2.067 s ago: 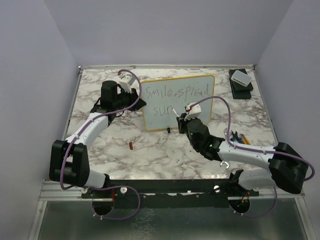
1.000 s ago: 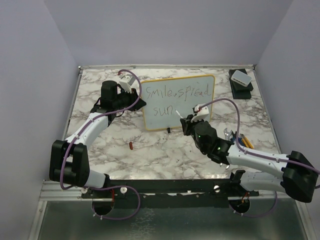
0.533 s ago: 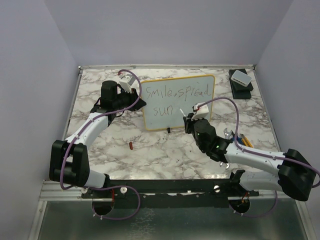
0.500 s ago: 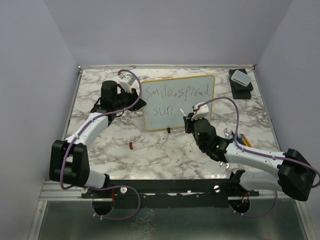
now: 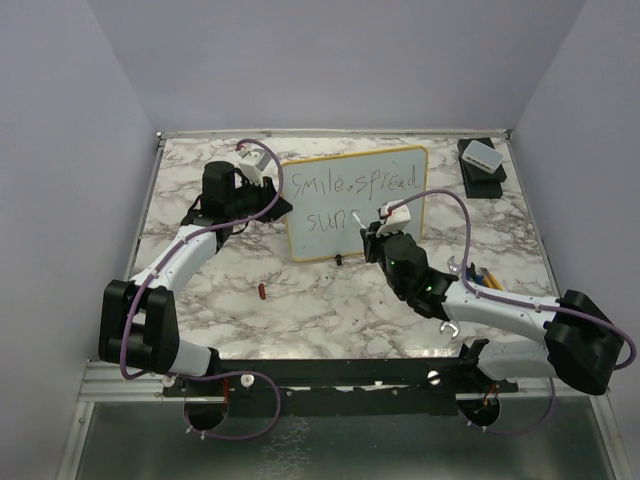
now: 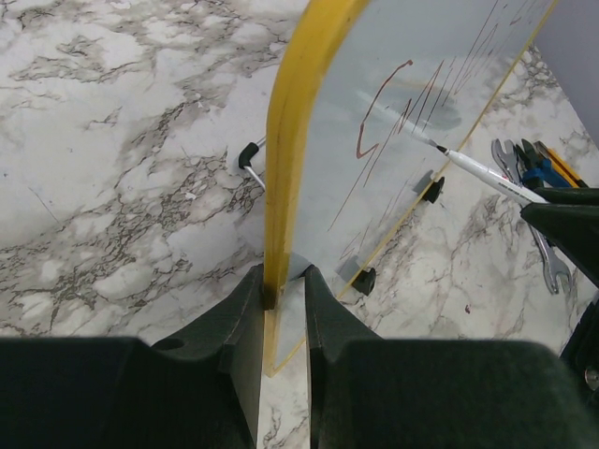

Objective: Write a sentence on the whiteboard

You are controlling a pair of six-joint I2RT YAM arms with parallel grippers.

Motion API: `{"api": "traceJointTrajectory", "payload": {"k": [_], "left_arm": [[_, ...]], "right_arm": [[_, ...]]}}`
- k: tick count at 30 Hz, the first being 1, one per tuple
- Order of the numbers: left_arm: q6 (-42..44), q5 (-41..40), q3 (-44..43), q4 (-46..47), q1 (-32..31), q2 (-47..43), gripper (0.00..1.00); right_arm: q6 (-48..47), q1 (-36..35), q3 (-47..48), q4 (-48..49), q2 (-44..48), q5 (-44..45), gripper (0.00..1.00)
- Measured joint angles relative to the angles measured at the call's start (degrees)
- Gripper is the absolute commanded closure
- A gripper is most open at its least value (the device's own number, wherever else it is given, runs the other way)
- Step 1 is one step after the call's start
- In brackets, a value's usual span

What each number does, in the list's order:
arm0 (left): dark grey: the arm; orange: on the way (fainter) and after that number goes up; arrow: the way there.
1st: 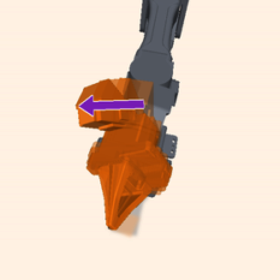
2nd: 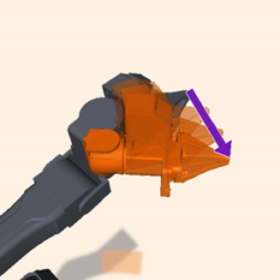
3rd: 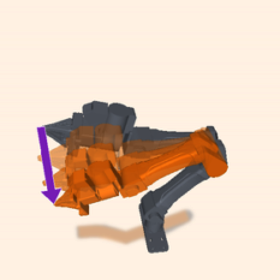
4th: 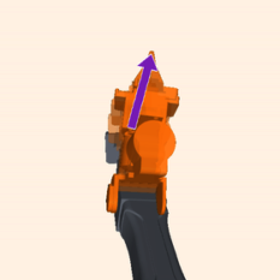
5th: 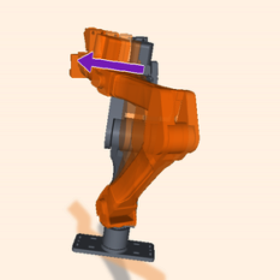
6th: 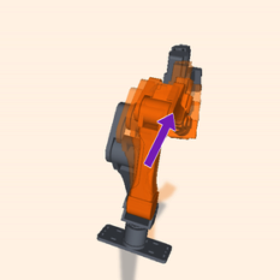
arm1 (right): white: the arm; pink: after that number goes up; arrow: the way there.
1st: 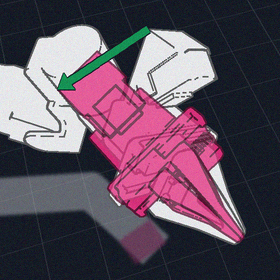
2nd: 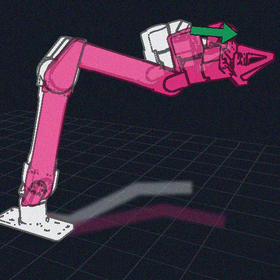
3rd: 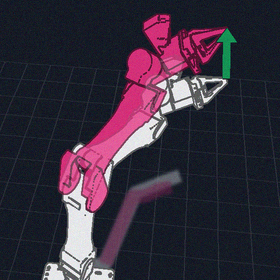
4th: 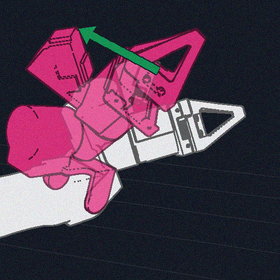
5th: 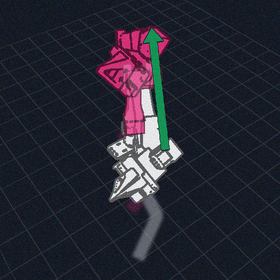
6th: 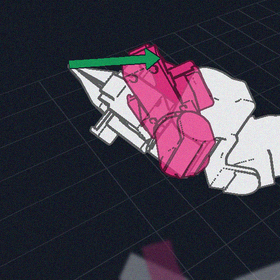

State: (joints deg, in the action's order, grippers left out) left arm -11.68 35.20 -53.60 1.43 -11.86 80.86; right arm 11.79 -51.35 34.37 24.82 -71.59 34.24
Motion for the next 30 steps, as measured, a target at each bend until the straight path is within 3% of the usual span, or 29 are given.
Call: {"api": "traceJointTrajectory", "payload": {"k": [12,30], "left_arm": [[0.0,0.0,0.0,-0.02,-0.02,0.0,0.91],[0.0,-0.02,0.0,0.02,-0.15,0.0,0.91]], "right_arm": [[2.47,-0.02,0.07,-1.36,-0.59,-3.13,0.99],[6.69,-0.04,-0.39,-7.26,1.18,1.73,0.99]]}}
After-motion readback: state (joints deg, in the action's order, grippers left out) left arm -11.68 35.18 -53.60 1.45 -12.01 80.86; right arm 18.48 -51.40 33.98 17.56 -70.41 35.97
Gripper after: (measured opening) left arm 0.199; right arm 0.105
